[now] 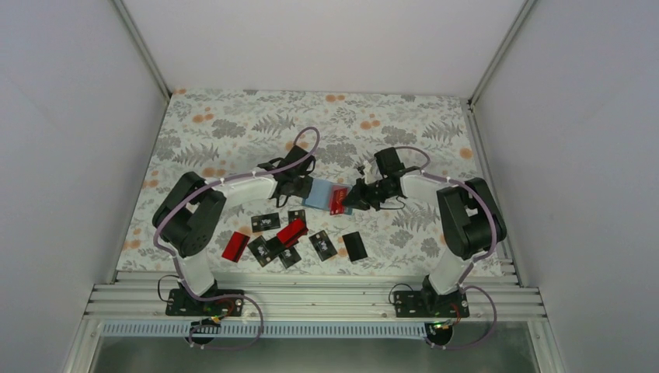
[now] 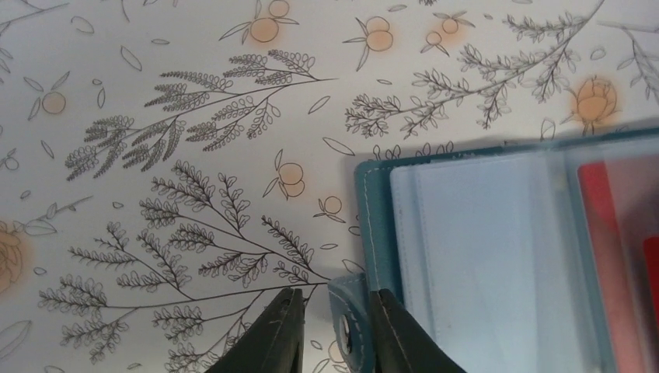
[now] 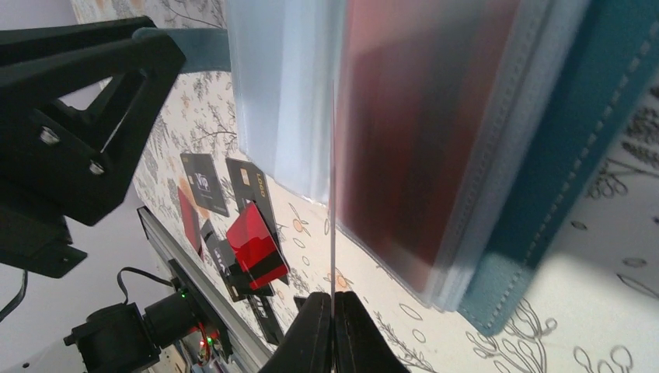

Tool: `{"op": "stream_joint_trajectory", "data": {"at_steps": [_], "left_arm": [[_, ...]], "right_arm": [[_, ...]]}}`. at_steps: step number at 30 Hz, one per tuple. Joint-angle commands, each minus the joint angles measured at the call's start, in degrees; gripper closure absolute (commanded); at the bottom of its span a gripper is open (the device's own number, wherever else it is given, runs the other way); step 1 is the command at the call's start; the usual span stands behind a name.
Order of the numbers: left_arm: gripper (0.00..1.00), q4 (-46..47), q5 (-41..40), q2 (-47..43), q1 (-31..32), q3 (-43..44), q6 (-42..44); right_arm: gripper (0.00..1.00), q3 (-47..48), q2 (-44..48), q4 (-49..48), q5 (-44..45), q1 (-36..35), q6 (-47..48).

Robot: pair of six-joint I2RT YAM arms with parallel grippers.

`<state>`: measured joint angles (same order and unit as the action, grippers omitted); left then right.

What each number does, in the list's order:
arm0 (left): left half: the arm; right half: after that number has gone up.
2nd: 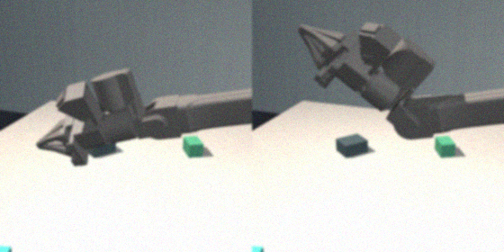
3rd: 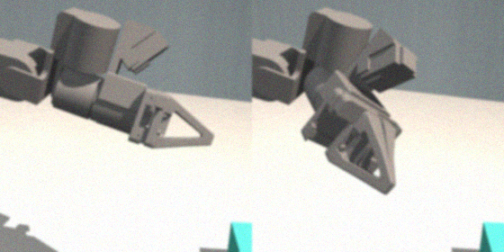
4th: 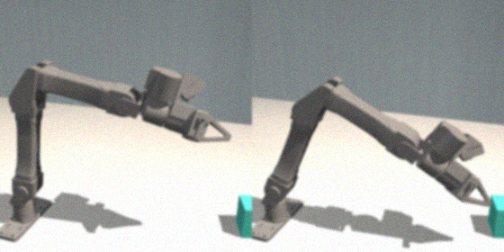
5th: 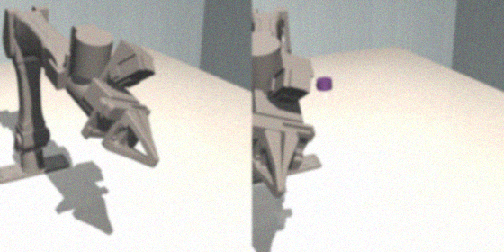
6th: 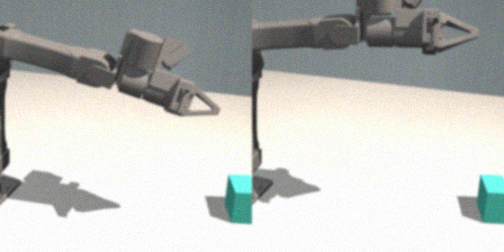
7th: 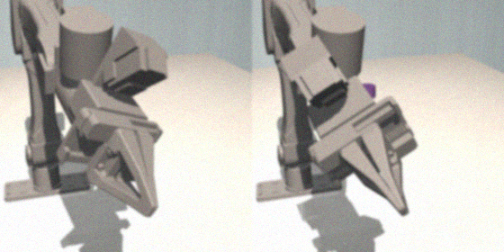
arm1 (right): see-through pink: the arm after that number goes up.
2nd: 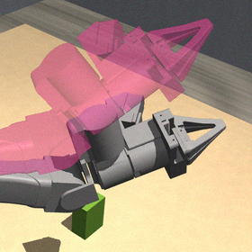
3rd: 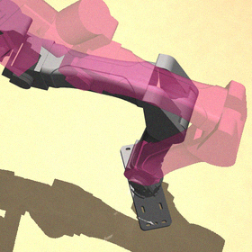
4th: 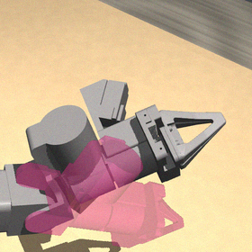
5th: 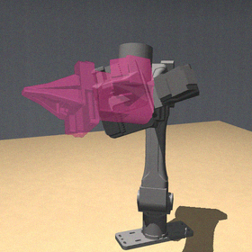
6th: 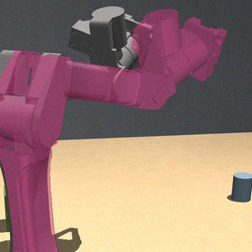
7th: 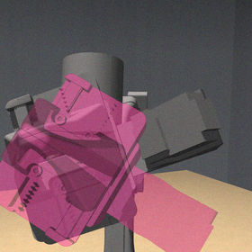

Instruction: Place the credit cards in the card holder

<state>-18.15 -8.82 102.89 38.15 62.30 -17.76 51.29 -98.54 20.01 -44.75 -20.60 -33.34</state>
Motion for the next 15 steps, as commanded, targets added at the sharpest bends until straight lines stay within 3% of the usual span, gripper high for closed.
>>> {"op": "stream_joint_trajectory", "data": {"at_steps": [1,5,15], "left_arm": [[0.71,-0.7,-0.3,0.4,0.3,-0.4,-2.4],[0.59,0.6,0.6,0.2,0.3,-0.9,-3.1],[0.58,2.2,2.7,1.8,0.3,0.2,-2.4]], "right_arm": [[0.96,3.6,-1.6,1.8,-2.2,-0.1,3.3],[0.96,5.2,-2.6,3.2,-2.9,-0.1,4.7],[0.96,7.2,-6.0,3.7,-3.9,-0.1,5.4]]}}
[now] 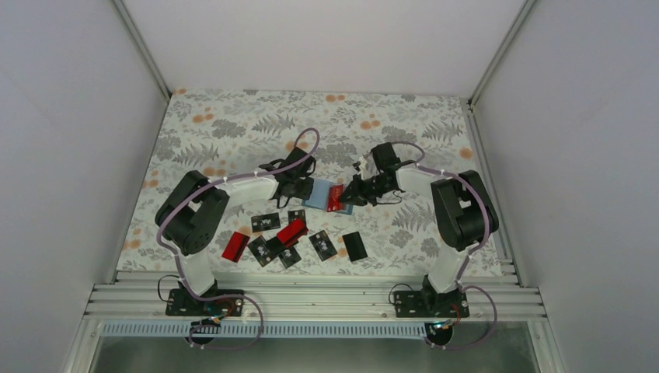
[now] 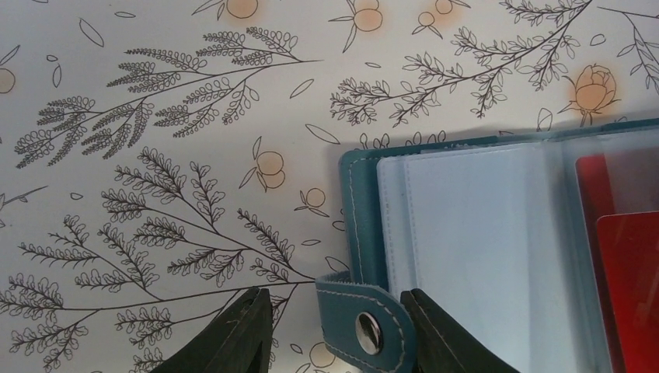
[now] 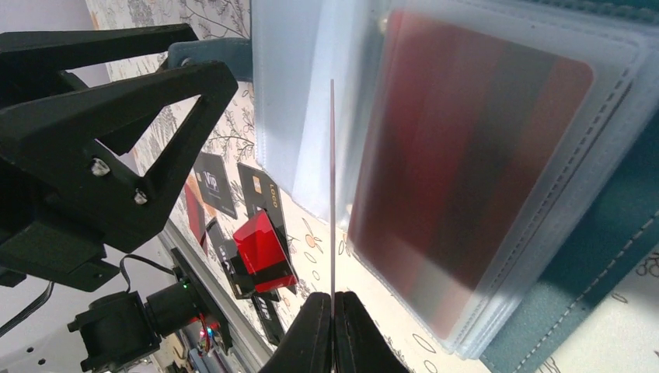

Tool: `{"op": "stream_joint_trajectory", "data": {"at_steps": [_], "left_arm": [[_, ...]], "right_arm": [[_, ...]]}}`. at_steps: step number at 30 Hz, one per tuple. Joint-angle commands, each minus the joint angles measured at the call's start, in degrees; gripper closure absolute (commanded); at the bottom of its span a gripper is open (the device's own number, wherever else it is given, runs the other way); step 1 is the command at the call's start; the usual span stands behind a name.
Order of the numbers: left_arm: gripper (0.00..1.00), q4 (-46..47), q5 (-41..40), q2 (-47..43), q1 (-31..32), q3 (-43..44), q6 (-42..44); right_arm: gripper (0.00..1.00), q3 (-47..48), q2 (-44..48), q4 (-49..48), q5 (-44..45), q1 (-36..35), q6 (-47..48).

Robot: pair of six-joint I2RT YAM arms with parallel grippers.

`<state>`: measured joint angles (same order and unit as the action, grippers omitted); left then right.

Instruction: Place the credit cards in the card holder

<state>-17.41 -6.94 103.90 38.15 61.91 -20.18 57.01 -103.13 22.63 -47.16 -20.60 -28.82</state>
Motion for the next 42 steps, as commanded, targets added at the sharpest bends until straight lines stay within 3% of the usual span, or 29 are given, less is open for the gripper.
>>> {"op": "stream_joint_trajectory", "data": {"at_steps": [1,42], "left_arm": [[0.59,1.4,1.1,0.9,0.3,0.8,0.2],[0.80,5.9,6.1,3.7,0.3,-1.8,2.9]], "right_arm": [[0.96,1.6,-1.7,1.0,-1.5,-0.1,0.9],[0.96,7.1,-11.4,-1.4,-6.9,-0.1,-1.2]]}}
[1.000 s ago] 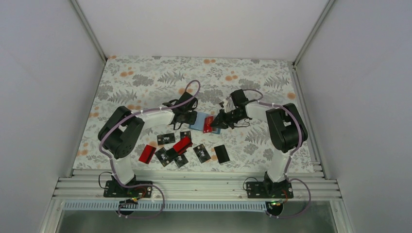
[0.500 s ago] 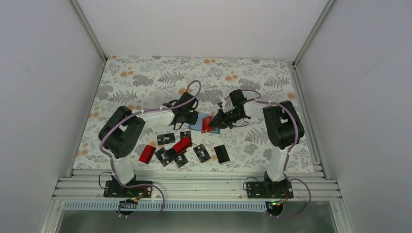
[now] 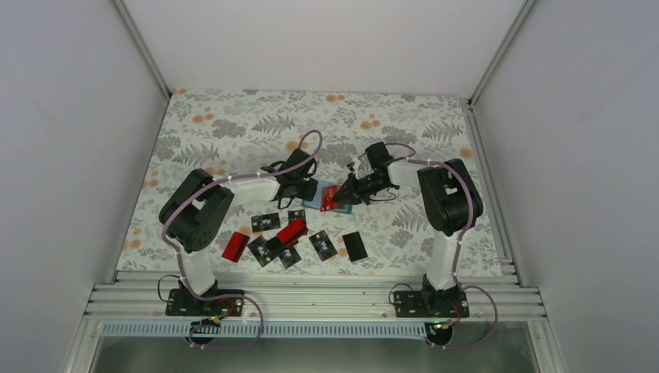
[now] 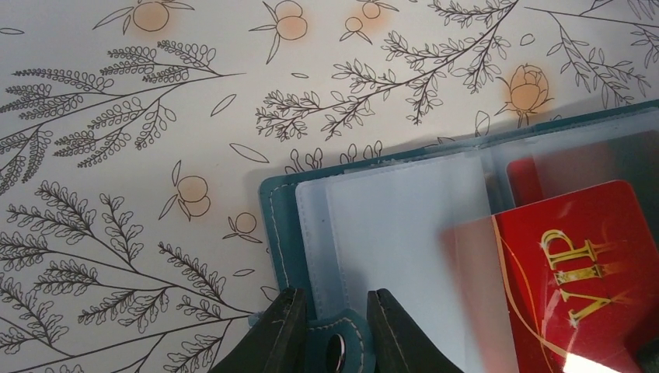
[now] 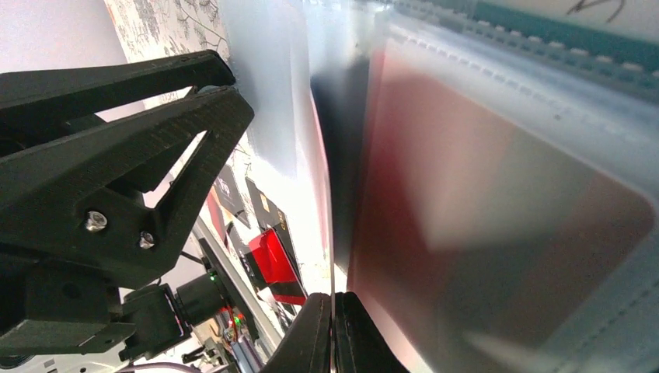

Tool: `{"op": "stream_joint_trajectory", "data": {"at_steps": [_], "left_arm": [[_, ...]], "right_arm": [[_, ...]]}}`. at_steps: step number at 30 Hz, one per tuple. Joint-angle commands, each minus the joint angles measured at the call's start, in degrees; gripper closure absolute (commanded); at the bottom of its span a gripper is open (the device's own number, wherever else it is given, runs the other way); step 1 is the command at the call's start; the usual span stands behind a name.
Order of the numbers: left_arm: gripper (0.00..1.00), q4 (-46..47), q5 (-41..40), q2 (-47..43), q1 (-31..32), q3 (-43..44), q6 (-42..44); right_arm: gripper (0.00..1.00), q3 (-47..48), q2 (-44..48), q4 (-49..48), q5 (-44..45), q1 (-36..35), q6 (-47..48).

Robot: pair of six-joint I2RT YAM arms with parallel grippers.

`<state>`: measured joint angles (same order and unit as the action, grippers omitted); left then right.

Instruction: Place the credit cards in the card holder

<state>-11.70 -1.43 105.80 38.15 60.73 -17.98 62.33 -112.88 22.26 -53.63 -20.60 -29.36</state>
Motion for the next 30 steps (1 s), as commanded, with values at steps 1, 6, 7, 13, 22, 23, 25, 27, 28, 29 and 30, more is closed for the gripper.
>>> {"op": "stream_joint_trajectory", "data": {"at_steps": [1,6,7,13,22,23,25,27,28,29,30], "left_arm": [[0.80,0.1,0.6,1.9,0.3,-0.6,0.6],[0.81,-0.1,0.5,2.3,0.3,-0.3,0.5],[0.81,-0.1,0.5,2.3,0.3,-0.3,0.5],[0.81,-0.4,0.5,2.3,0.3,-0.3,0.5],[0.81,-1.1,0.4,2.7,0.3,-0.4,-0.5],[0.81,-1.2,0.4,2.7,0.2,-0.4,-0.7],[0.81,-1.4,0.5,2.9,0.3,-0.3,-1.3],[0.81,-1.3,0.8,3.1,0.3,-0.2,-1.8],[0.82,-1.4,0.9,3.4,0.3,-0.2,-2.1],[0.84,-1.4,1.0,3.5,0.3,-0.1,-2.3],[0.84,-1.5,1.0,3.6,0.3,-0.1,-2.5]], "right_arm": [[0.96,1.8,-1.7,-1.2,-0.4,-0.1,-0.7],[0.96,2.8,-2.4,-1.7,0.8,0.1,-0.6],[0.96,3.3,-2.5,-1.5,1.3,0.2,-0.3],[0.96,5.4,-3.6,-1.7,2.4,0.3,0.4],[0.96,4.2,-4.1,-3.5,1.5,0.3,0.0],[0.96,3.8,-3.9,-3.7,1.4,0.3,-0.1],[0.96,3.0,-3.4,-4.4,1.2,0.3,-0.7],[0.96,2.0,-2.9,-5.5,1.0,0.2,-1.5],[0.96,1.6,-2.7,-6.0,0.8,0.1,-2.0],[0.96,1.1,-2.5,-6.5,0.6,0.0,-2.5],[0.96,0.7,-2.3,-6.9,0.4,-0.2,-2.9]]}}
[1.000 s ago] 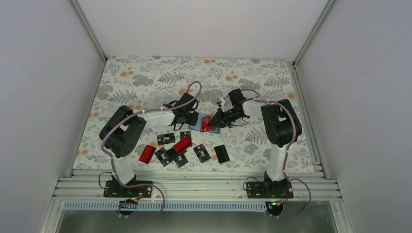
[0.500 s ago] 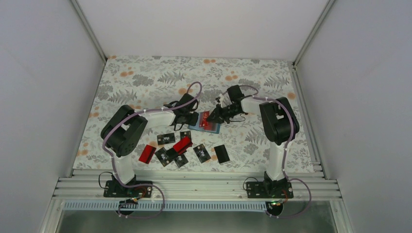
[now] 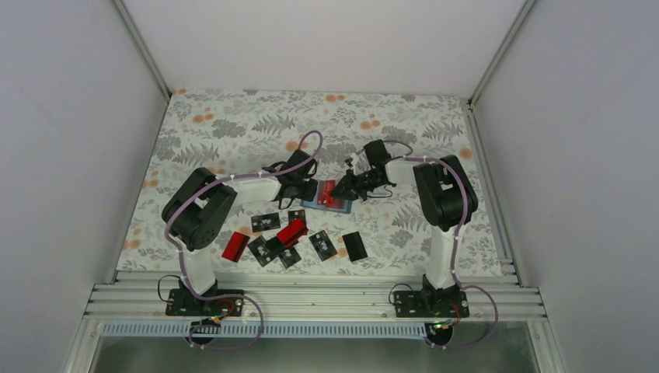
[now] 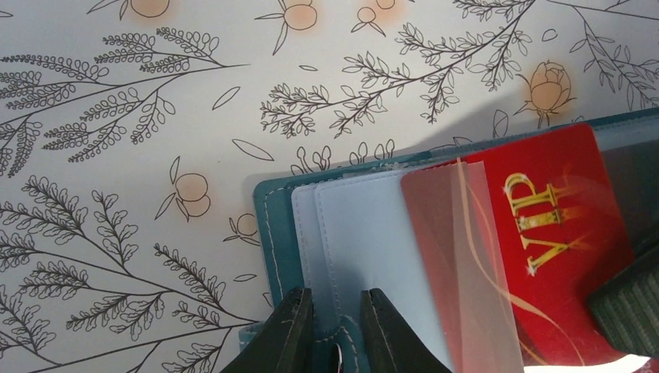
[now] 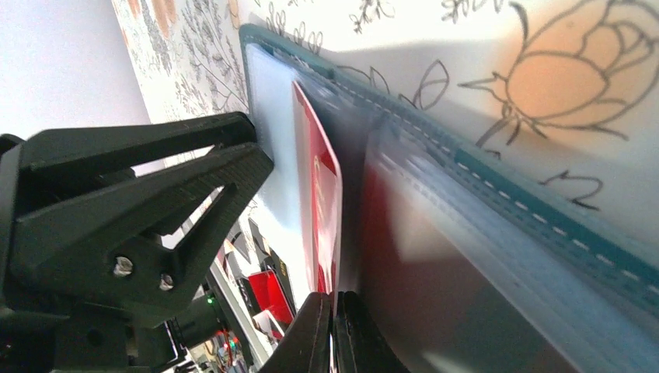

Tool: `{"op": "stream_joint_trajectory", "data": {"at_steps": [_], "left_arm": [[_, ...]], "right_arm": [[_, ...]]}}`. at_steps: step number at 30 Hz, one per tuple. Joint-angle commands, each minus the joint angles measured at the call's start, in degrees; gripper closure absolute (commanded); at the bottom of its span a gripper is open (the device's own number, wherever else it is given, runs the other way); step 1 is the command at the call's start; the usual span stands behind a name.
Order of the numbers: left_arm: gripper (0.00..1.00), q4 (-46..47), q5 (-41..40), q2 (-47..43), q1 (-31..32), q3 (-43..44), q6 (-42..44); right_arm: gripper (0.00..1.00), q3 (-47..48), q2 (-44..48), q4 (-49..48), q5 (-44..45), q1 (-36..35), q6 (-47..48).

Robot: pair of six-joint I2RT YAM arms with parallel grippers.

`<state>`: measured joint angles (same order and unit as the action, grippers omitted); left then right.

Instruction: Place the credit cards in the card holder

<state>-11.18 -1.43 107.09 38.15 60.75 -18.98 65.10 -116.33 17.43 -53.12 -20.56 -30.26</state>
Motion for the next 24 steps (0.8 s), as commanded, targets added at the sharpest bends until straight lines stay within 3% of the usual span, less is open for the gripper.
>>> {"op": "stream_joint_trajectory", "data": {"at_steps": [1,24], "left_arm": [[0.85,-2.0,1.2,2.4,0.3,-0.2,-1.8],[0.90,-2.0,4.8,0.0,0.3,-1.7,-6.9]], "right_arm": [[0.96,-2.5,1.3,-2.6,-0.1,-0.4,-2.5],[0.96,-5.6,2.4,-11.0,3.1,-4.4,-13.4]]}}
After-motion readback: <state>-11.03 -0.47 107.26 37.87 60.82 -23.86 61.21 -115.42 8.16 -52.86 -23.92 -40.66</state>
